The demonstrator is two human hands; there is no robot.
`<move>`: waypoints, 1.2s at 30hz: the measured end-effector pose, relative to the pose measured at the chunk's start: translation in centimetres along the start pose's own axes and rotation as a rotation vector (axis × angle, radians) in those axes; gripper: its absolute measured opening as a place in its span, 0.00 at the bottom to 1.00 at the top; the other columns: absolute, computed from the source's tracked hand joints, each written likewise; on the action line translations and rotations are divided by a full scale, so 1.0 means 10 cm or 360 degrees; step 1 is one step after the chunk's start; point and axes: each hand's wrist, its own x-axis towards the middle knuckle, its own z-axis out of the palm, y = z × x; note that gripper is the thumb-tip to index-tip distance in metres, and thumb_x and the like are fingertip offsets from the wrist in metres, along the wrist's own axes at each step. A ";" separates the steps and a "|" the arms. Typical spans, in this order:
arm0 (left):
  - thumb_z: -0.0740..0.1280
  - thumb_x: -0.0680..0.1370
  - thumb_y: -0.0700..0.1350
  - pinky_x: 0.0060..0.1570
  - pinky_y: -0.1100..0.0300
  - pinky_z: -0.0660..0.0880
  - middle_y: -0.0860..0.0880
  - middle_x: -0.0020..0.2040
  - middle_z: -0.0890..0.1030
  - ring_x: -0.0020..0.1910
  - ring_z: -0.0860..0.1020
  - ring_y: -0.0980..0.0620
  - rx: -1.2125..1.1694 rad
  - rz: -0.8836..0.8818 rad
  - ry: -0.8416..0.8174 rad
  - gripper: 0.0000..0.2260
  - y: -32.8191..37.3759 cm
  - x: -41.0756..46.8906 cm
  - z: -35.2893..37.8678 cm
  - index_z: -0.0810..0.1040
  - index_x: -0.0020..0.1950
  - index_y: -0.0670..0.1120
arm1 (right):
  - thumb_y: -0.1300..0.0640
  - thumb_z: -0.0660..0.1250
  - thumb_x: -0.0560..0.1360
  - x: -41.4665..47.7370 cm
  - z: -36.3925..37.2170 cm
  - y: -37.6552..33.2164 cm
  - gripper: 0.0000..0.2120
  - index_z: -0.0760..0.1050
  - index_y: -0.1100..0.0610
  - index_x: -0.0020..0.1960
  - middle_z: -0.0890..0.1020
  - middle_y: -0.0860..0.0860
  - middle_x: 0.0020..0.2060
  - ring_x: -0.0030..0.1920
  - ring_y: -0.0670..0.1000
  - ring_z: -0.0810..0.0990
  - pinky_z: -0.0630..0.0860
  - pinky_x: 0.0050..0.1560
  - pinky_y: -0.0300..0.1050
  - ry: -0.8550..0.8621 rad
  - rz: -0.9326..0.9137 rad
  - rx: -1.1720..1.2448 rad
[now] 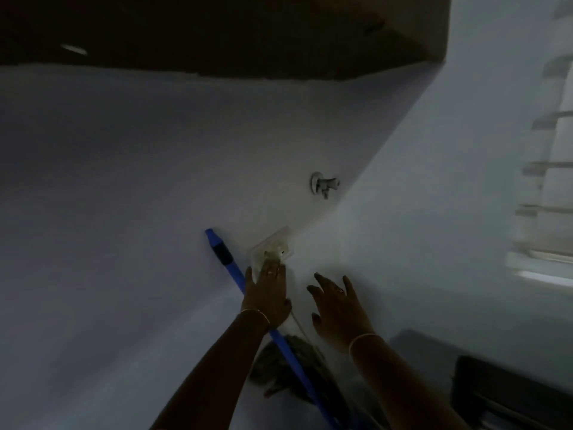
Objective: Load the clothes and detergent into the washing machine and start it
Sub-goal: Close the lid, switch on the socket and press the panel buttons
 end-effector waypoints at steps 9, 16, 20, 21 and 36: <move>0.55 0.81 0.49 0.74 0.43 0.38 0.35 0.77 0.44 0.77 0.43 0.37 0.0711 0.0159 -0.0061 0.32 -0.05 0.88 0.47 0.43 0.76 0.34 | 0.51 0.57 0.79 0.60 0.46 0.37 0.29 0.53 0.53 0.77 0.48 0.52 0.78 0.78 0.51 0.47 0.38 0.75 0.57 -0.0026 0.0100 0.0029; 0.48 0.83 0.50 0.72 0.44 0.37 0.36 0.77 0.47 0.77 0.44 0.37 0.1098 0.0105 -0.0108 0.28 0.07 1.00 0.66 0.46 0.75 0.33 | 0.51 0.57 0.79 0.75 0.59 0.36 0.29 0.53 0.53 0.77 0.49 0.53 0.78 0.78 0.52 0.47 0.37 0.74 0.56 -0.0062 0.0107 0.0034; 0.49 0.83 0.51 0.73 0.44 0.36 0.36 0.77 0.48 0.77 0.44 0.37 0.1122 0.0092 -0.0148 0.29 0.07 1.05 0.71 0.47 0.75 0.32 | 0.51 0.58 0.78 0.74 0.60 0.36 0.29 0.53 0.54 0.77 0.49 0.52 0.78 0.78 0.52 0.48 0.38 0.75 0.56 -0.0071 0.0089 0.0027; 0.49 0.82 0.51 0.73 0.45 0.36 0.36 0.77 0.47 0.77 0.44 0.37 0.1109 0.0087 -0.0162 0.29 0.07 1.06 0.71 0.46 0.75 0.32 | 0.51 0.58 0.78 0.73 0.60 0.37 0.29 0.53 0.54 0.77 0.49 0.52 0.78 0.78 0.52 0.48 0.38 0.75 0.56 -0.0073 0.0097 0.0024; 0.59 0.80 0.56 0.76 0.52 0.46 0.43 0.79 0.42 0.78 0.45 0.46 -0.0680 -0.0011 -0.0201 0.38 0.48 0.44 0.27 0.39 0.77 0.41 | 0.52 0.60 0.78 0.06 0.11 0.46 0.30 0.54 0.53 0.77 0.53 0.51 0.78 0.77 0.51 0.52 0.48 0.76 0.51 0.0006 0.0225 0.0145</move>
